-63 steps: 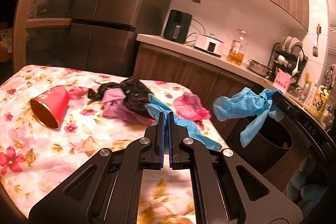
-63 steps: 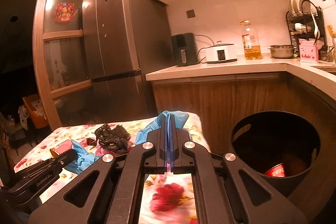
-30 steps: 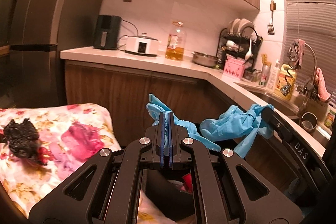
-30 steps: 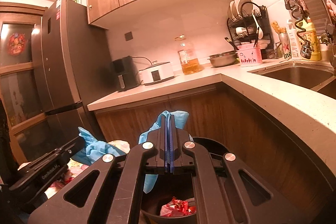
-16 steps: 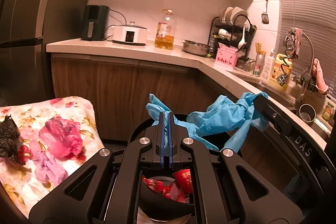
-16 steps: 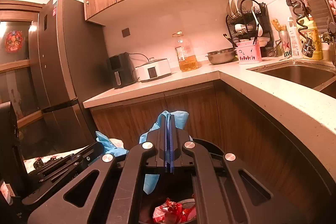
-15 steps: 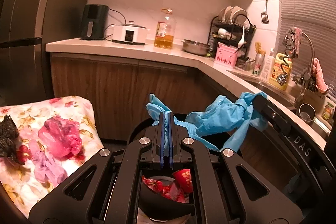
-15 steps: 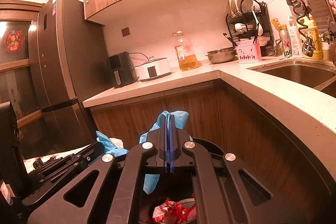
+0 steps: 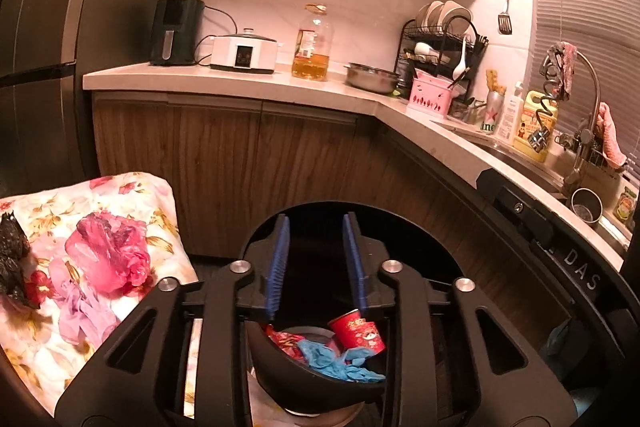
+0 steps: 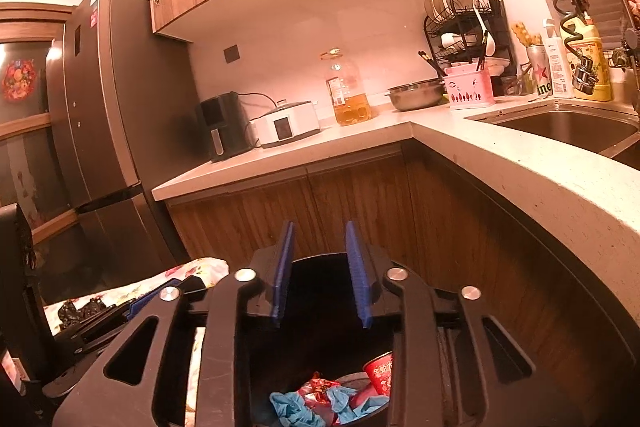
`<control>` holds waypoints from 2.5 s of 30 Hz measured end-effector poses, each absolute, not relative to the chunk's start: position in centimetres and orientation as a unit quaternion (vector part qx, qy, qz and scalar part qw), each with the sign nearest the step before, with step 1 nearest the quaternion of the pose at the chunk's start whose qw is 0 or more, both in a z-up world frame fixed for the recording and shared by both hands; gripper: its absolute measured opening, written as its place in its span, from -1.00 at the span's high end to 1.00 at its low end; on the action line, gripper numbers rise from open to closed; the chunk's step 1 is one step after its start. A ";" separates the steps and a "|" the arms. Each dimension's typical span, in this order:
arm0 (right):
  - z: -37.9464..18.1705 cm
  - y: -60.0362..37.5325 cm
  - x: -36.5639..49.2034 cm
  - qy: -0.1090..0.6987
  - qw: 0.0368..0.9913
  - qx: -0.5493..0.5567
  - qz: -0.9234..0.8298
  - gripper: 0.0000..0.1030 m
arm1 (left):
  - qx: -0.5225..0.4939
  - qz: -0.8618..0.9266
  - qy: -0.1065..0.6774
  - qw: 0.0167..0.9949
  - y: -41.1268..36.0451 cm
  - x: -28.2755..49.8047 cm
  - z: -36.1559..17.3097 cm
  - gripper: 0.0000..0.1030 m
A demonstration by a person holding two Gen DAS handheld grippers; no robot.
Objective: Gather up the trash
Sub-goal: 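Move both tools back over the purple glove and pink bag, then grasp the purple glove with the left tool while the right tool grasps the pink bag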
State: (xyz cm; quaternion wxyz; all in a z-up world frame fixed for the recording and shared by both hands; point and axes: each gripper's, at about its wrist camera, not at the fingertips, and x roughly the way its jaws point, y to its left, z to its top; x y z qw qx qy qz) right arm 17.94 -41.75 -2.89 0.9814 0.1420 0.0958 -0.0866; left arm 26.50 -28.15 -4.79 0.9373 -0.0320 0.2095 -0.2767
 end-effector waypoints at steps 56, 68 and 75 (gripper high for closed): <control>-5.4 -27.0 22.3 0.132 0.987 0.082 0.031 -0.16 | -0.064 -0.039 0.324 0.943 -10.4 33.1 -14.4 0.07; -7.0 -24.4 25.5 0.164 0.983 0.070 0.047 -0.16 | -0.102 -0.074 0.340 0.932 -9.2 33.0 -15.1 0.93; -8.9 -22.3 28.7 0.191 0.979 0.054 0.053 -0.16 | -0.126 -0.088 0.310 0.938 -6.8 29.4 -13.6 0.95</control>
